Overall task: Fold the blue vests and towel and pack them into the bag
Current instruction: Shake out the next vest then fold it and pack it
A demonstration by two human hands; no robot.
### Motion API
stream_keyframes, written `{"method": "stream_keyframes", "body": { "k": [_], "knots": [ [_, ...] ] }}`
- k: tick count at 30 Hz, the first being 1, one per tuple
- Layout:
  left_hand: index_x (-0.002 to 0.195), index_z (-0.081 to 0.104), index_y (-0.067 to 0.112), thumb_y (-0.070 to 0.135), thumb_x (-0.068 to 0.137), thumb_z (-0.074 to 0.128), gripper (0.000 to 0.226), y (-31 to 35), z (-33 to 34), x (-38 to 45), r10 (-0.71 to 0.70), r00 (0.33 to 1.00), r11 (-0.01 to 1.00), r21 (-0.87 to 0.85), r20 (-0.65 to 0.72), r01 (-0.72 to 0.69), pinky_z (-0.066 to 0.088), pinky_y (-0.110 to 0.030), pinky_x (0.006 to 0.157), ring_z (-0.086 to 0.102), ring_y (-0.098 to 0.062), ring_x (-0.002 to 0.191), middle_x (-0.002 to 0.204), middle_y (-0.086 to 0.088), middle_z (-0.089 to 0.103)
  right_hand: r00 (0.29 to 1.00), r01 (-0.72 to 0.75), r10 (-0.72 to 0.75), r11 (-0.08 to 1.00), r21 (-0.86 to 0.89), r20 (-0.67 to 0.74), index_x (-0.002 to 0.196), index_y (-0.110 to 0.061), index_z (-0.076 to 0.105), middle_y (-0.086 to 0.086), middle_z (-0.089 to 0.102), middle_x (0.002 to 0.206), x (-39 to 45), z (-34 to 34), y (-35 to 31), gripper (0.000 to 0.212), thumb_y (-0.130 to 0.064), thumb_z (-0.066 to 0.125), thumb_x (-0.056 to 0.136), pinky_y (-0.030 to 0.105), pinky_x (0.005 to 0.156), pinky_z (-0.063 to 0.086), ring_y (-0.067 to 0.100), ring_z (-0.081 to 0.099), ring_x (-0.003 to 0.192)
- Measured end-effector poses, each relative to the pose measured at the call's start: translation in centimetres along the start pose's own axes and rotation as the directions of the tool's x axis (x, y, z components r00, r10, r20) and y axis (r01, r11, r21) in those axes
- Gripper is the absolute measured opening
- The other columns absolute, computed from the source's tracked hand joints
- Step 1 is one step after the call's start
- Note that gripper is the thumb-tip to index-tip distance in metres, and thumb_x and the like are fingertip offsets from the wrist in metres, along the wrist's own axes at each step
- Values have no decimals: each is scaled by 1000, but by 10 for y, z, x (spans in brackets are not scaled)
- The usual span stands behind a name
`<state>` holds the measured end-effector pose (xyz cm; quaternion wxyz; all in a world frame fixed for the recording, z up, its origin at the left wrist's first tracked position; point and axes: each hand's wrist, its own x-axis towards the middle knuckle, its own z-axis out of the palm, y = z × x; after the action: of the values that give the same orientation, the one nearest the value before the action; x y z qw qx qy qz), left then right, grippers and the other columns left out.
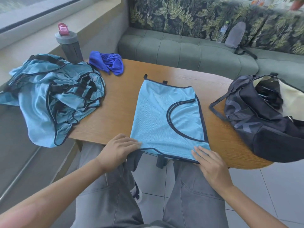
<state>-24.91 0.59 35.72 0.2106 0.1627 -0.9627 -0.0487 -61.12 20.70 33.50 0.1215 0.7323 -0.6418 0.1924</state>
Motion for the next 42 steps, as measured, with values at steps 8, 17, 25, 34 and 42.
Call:
{"method": "stream_keyframes", "body": {
  "k": [8, 17, 25, 34, 42],
  "knots": [
    [95, 64, 33, 9, 90, 54, 27, 19, -30, 12, -499, 849, 727, -449, 174, 519, 48, -40, 69, 60, -19, 72, 76, 6, 66, 926, -377, 342, 874, 308, 162, 119, -23, 73, -18, 70, 113, -1, -37, -17, 43, 6, 62, 90, 12, 96, 42, 5, 64, 108],
    [115, 70, 23, 46, 98, 55, 33, 12, -38, 33, -677, 731, 452, -733, 90, 508, 49, -47, 88, 67, -28, 97, 99, -4, 74, 783, -577, 611, 640, 508, 119, 104, -25, 66, -20, 69, 92, 36, -62, -35, 13, -13, 63, 97, 13, 65, 43, 8, 62, 77],
    [77, 46, 12, 54, 100, 53, 48, -9, -34, 73, -806, 591, 365, -758, 34, 541, 25, -37, 57, 30, -18, 62, 66, -1, 32, 787, -551, 616, 681, 482, 31, 108, -26, 56, -20, 64, 97, 91, -52, -28, 10, -20, 50, 103, 6, 70, 42, -7, 59, 93],
    [92, 57, 7, 66, 94, 47, 60, -69, -25, 137, -834, 551, 416, -680, -20, 604, 42, -50, 58, 45, -32, 61, 75, -29, 52, 784, -545, 621, 700, 461, -16, 108, -27, 60, -27, 60, 97, 168, -38, 21, 10, -19, 55, 102, 2, 74, 39, -18, 55, 94],
    [83, 58, 22, 52, 102, 48, 37, -120, 9, 189, -848, 529, 465, -526, -34, 712, 35, -39, 57, 43, -17, 58, 57, 6, 41, 743, -625, 665, 648, 436, 78, 101, -29, 61, -14, 67, 86, 220, -1, 69, 4, -30, 57, 102, 19, 63, 43, 10, 60, 78]
  ]
}}
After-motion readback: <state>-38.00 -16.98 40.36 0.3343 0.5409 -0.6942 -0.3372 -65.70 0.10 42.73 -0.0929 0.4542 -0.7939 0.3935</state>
